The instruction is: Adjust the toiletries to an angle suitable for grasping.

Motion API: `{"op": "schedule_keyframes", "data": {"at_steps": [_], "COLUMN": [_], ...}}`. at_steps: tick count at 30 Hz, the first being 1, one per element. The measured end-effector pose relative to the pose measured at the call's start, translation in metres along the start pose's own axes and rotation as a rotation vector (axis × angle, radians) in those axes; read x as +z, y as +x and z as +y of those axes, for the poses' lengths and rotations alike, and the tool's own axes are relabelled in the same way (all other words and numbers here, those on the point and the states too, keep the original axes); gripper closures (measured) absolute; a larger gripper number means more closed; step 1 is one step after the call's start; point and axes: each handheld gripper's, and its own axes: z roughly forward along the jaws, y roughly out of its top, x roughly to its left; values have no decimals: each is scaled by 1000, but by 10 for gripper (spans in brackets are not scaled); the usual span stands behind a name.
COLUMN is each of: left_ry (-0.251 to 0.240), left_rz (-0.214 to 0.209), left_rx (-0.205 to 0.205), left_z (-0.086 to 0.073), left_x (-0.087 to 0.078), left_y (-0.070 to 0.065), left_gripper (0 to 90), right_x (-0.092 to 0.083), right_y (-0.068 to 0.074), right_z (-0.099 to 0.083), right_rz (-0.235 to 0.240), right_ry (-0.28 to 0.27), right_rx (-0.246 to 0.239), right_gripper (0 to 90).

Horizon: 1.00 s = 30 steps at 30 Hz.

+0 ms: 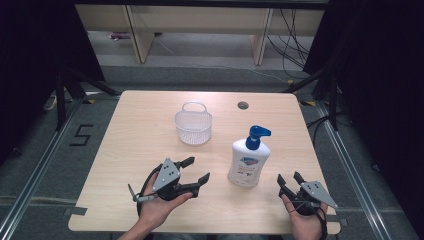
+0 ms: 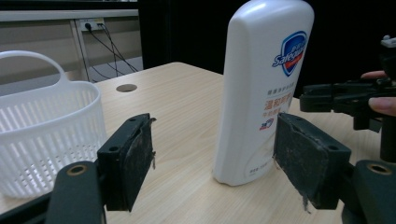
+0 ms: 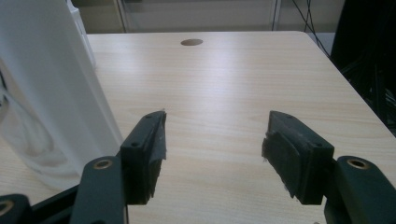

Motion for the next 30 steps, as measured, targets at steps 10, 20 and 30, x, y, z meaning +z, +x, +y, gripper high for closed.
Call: {"op": "schedule_keyframes", "data": {"at_steps": [10, 20, 30], "left_ry": [-14, -29, -36], "left_rz": [-18, -48, -67], "left_rx": [21, 46, 59], "left_z": [14, 37, 53], "left_x": [11, 28, 45], "left_y": [-11, -23, -32], "left_gripper": [277, 281, 285], "right_x": [6, 9, 9], "right_y": [-1, -2, -2], "right_z": [-5, -8, -7], "right_rz": [-17, -19, -25], "right_ry": [1, -1, 3], "right_rx": [12, 24, 20], "right_gripper": [373, 366, 358]}}
